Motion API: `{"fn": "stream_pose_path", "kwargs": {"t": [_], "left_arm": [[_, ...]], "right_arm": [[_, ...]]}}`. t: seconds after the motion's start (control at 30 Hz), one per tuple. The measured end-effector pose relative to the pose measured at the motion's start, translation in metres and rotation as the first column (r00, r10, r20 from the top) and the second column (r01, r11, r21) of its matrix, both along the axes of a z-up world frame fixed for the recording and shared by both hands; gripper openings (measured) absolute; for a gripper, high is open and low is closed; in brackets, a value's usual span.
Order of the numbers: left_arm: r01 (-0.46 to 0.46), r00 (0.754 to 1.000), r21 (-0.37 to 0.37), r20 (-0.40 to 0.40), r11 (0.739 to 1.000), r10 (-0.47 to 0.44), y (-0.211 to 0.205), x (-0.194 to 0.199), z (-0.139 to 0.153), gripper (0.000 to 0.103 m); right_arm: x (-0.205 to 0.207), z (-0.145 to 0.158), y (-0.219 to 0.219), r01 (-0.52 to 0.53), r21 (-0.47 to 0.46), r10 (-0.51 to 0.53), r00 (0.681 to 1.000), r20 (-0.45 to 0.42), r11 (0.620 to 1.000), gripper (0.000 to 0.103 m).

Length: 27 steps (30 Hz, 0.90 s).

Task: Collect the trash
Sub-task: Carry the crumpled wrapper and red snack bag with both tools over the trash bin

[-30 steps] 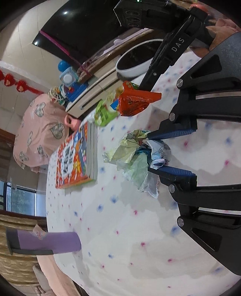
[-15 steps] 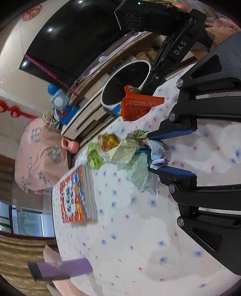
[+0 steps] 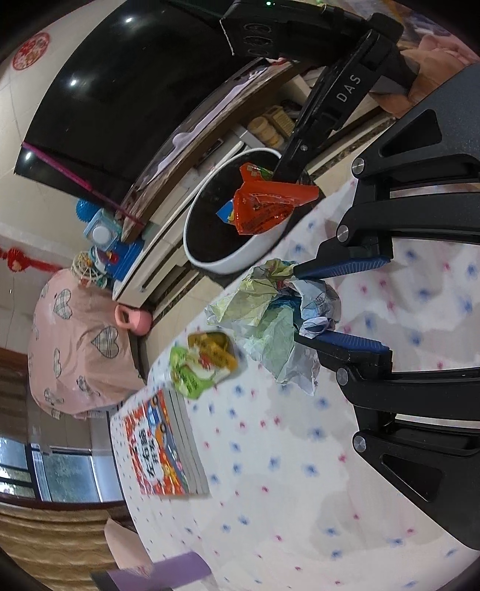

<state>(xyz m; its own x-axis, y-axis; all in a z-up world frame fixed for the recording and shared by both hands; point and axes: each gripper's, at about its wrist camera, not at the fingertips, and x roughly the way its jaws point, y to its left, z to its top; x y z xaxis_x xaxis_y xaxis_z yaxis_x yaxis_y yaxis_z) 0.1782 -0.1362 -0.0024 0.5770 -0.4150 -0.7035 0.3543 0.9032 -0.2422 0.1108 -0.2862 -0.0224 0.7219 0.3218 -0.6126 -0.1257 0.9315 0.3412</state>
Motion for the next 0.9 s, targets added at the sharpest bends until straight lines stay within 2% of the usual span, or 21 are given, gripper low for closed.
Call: {"fn": "stream_pose_path", "kwargs": {"t": [0.47, 0.9], "left_arm": [[0.09, 0.996, 0.033, 0.023, 0.995, -0.09, -0.057, 0.005, 0.009, 0.027], [0.131, 0.991, 0.059, 0.028, 0.99, -0.133, -0.091, 0.013, 0.013, 0.027]], "right_arm": [[-0.009, 0.01, -0.05, 0.096, -0.011, -0.096, 0.995, 0.027, 0.995, 0.004], [-0.003, 0.012, -0.086, 0.159, -0.02, -0.159, 0.987, 0.036, 0.987, 0.004]]}}
